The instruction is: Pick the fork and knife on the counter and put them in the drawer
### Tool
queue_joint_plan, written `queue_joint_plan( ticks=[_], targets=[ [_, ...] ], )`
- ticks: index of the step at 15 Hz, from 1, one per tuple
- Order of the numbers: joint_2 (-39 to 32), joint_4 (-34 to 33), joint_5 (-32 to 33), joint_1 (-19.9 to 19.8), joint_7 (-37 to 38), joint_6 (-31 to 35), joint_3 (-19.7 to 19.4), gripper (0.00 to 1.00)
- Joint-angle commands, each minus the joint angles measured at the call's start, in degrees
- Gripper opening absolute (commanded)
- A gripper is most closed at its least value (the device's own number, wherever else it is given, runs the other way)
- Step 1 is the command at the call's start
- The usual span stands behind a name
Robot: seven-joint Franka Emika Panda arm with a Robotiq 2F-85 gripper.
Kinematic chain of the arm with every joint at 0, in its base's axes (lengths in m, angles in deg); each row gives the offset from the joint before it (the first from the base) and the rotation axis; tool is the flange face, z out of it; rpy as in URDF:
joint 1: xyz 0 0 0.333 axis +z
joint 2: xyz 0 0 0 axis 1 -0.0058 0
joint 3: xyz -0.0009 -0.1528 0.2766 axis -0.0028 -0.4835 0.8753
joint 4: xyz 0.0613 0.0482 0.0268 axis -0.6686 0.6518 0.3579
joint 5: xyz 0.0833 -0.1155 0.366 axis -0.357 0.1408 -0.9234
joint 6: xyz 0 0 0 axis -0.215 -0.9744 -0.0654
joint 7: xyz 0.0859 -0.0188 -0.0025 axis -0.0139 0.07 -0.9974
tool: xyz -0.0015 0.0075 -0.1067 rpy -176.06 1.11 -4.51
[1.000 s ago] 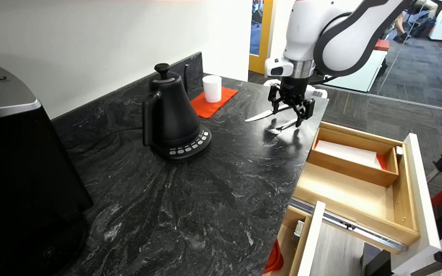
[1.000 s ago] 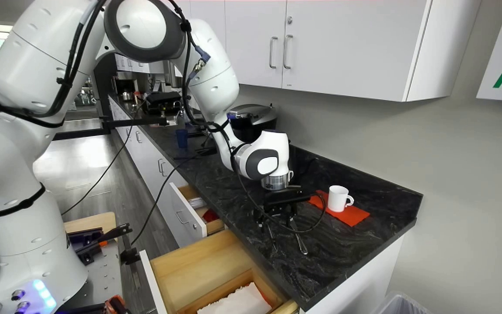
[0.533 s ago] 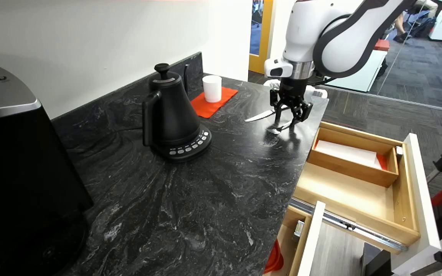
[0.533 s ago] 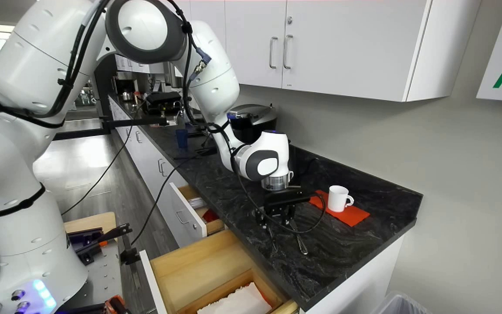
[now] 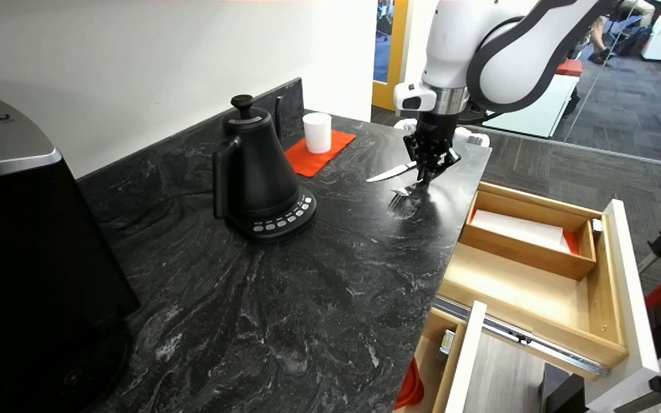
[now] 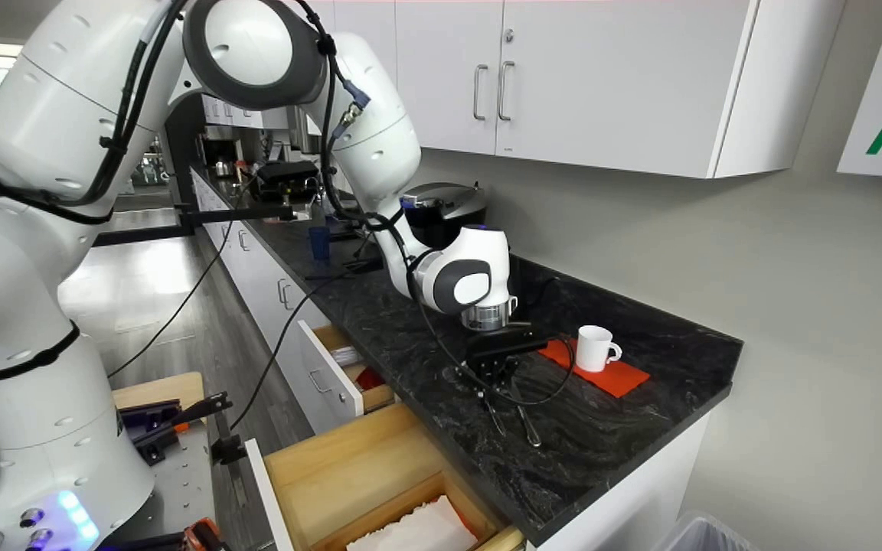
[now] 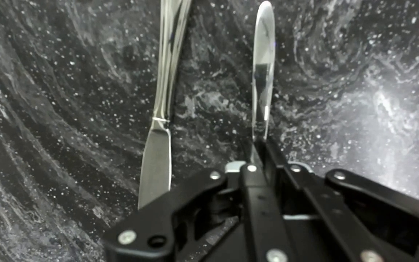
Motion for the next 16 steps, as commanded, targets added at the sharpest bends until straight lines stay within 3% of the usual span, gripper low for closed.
queue_joint_plan(
  ticks=[1,7,11,16],
  targets=[
    [2.2,2.3,-0.9,-0.5,1.1,0.0,0.7,0.05],
    [8.1,7.1,-5.5,-1.5,2.8,-1.6,3.8,0.05],
    [13.9,11.8,-5.4,1.6,9.4,-1.3,0.7,0.05],
    [20.9,19.7,-4.9,1.9,20.0,0.3,-2.1,0.05]
  ],
)
